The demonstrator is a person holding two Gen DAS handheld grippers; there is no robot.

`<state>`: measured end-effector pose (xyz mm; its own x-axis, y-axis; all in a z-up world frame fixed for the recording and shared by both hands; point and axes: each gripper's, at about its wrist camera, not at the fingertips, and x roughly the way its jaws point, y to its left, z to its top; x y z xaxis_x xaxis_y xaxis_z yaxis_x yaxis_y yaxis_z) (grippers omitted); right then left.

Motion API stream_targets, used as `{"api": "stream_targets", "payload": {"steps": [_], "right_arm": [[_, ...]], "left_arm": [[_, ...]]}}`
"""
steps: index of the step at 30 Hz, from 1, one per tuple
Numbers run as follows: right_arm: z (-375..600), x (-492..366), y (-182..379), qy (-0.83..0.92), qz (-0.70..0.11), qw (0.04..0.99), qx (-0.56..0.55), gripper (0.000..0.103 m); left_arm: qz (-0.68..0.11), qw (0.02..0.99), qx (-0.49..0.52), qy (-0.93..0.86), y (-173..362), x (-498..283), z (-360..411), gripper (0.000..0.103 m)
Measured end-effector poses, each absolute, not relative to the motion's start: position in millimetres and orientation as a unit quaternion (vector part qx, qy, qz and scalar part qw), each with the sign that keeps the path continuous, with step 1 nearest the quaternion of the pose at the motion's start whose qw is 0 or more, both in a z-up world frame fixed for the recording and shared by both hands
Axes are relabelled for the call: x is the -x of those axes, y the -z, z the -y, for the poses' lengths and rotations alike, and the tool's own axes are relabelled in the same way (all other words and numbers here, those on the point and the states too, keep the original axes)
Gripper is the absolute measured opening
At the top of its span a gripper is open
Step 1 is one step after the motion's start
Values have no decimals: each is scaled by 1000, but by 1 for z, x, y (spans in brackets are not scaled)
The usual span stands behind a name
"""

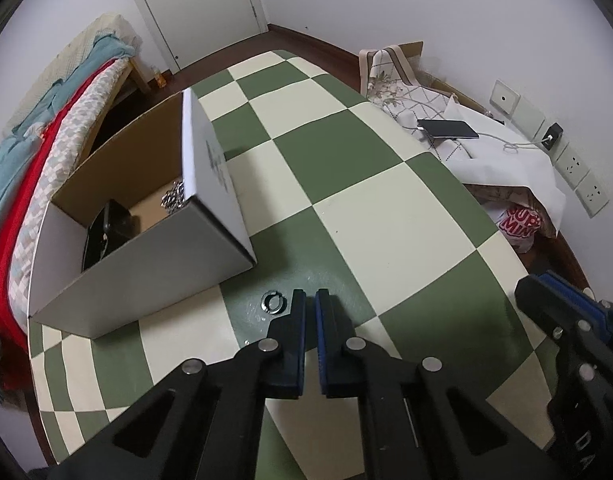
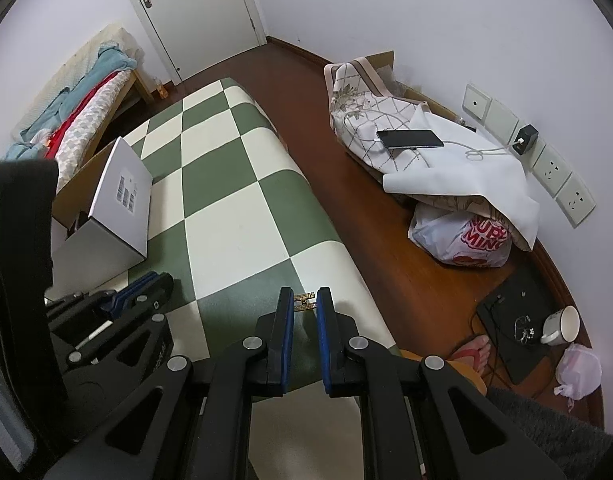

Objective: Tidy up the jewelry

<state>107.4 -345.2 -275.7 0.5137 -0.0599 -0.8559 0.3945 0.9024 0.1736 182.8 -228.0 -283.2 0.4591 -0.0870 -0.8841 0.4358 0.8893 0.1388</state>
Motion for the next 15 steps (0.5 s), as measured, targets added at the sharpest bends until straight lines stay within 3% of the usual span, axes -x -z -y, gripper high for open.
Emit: {"api": "stream_targets", "payload": {"steps": [12,15], "right_arm": [[329,-106,245,106,-456,867,-170,12],[322,-110,235,100,-449,873,-162,12]], "left_arm": [[-482,855,-131,141,243,-169,181,2],[-498,850,-102,137,250,-178,168,8]]}}
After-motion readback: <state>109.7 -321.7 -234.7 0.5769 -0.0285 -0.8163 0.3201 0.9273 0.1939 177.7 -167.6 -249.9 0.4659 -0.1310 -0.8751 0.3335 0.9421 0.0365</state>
